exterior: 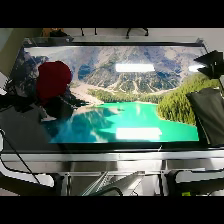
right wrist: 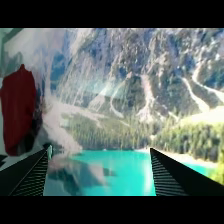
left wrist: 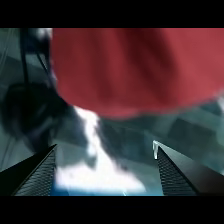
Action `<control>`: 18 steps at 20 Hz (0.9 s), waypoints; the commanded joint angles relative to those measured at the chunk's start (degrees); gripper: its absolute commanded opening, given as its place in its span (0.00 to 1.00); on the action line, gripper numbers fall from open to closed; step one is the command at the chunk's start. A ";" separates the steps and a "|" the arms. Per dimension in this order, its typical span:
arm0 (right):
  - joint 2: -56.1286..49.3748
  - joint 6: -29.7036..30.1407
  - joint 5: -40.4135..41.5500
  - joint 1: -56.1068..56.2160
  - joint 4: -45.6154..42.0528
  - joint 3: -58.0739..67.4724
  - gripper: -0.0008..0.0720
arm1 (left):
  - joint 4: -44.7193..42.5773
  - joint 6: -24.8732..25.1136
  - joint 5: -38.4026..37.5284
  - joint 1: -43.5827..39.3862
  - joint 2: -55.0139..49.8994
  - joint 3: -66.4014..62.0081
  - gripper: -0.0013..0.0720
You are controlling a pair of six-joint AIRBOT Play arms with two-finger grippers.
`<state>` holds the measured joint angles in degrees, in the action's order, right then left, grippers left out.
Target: Fold the shirts.
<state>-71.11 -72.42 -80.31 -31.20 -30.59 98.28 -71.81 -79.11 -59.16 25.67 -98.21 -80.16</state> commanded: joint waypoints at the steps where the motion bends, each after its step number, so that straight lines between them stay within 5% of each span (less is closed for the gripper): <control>1: -2.34 0.00 -4.59 1.14 1.27 -0.07 0.98 | 0.94 -0.04 8.50 0.15 -3.72 -0.17 0.93; 6: -6.27 0.46 -8.50 6.86 1.92 -0.11 0.98 | 10.12 1.77 8.33 -0.98 -10.38 -8.90 0.93; 7: -7.21 1.25 -8.50 8.61 2.16 -0.11 0.98 | 9.92 1.77 7.19 -1.77 -11.56 -11.10 0.79; 8: -8.20 2.43 -8.50 10.14 2.29 -0.11 0.98 | 9.94 1.81 5.42 -2.47 -12.68 -13.33 0.36; 9: -9.35 2.64 -8.50 11.76 2.27 -0.11 0.98 | 9.94 2.23 3.63 -3.08 -13.42 -15.23 0.02; 13: -13.97 2.73 -10.40 17.14 2.29 -0.11 0.97 | 11.04 2.34 -5.40 -5.95 -13.84 -23.06 0.03; 14: -14.93 2.64 -11.39 18.43 2.32 -0.11 0.80 | 13.27 2.38 -8.39 -7.08 -13.40 -25.59 0.03; 15: -15.85 2.67 -11.87 19.74 2.27 -0.11 0.33 | 16.70 2.82 -10.99 -8.55 -12.52 -27.98 0.03; 16: -16.55 2.56 -11.54 20.83 2.29 -0.09 0.21 | 20.74 3.87 -12.90 -10.27 -11.23 -29.90 0.03; 18: -17.49 2.62 -11.30 22.73 2.27 -0.09 0.21 | 28.50 4.72 -17.07 -15.23 -7.67 -33.73 0.03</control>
<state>-86.70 -69.82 -91.00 -11.49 -28.38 98.17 -53.54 -75.81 -68.42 15.53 -109.03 -108.33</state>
